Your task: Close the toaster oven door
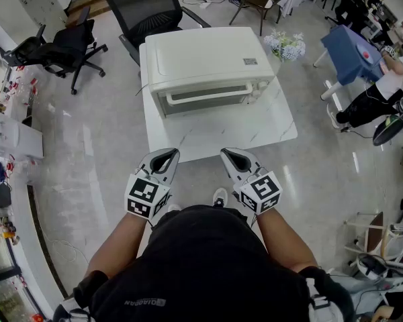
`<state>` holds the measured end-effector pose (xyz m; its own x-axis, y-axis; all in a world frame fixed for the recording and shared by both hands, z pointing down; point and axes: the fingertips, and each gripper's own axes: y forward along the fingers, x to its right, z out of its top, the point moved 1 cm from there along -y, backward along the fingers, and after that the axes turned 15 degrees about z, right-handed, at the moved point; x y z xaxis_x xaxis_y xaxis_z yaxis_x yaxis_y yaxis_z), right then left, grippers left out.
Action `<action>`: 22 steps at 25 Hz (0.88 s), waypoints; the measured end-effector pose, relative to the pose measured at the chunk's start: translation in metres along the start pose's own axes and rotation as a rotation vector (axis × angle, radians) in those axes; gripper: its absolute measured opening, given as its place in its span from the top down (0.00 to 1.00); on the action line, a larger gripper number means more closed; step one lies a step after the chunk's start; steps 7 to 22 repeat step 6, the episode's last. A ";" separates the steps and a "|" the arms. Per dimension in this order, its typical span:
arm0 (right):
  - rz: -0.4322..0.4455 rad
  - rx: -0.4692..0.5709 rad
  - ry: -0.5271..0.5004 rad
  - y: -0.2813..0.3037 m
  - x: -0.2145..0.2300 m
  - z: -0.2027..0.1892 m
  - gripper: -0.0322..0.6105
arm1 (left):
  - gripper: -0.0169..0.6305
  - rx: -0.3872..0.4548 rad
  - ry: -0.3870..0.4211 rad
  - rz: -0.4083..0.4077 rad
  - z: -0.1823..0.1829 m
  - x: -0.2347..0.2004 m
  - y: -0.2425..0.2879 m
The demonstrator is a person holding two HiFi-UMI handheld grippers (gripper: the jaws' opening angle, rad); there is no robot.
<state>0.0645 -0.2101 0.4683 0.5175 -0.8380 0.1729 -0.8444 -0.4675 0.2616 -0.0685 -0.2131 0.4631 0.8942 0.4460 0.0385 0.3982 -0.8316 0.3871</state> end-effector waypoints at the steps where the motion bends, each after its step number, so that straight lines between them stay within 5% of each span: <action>1: 0.000 0.000 0.000 0.000 0.000 0.000 0.95 | 0.97 0.000 -0.001 0.000 0.000 0.000 0.001; 22: 0.001 0.001 0.004 0.000 0.006 -0.002 0.95 | 0.97 0.000 -0.004 0.000 0.000 0.001 0.006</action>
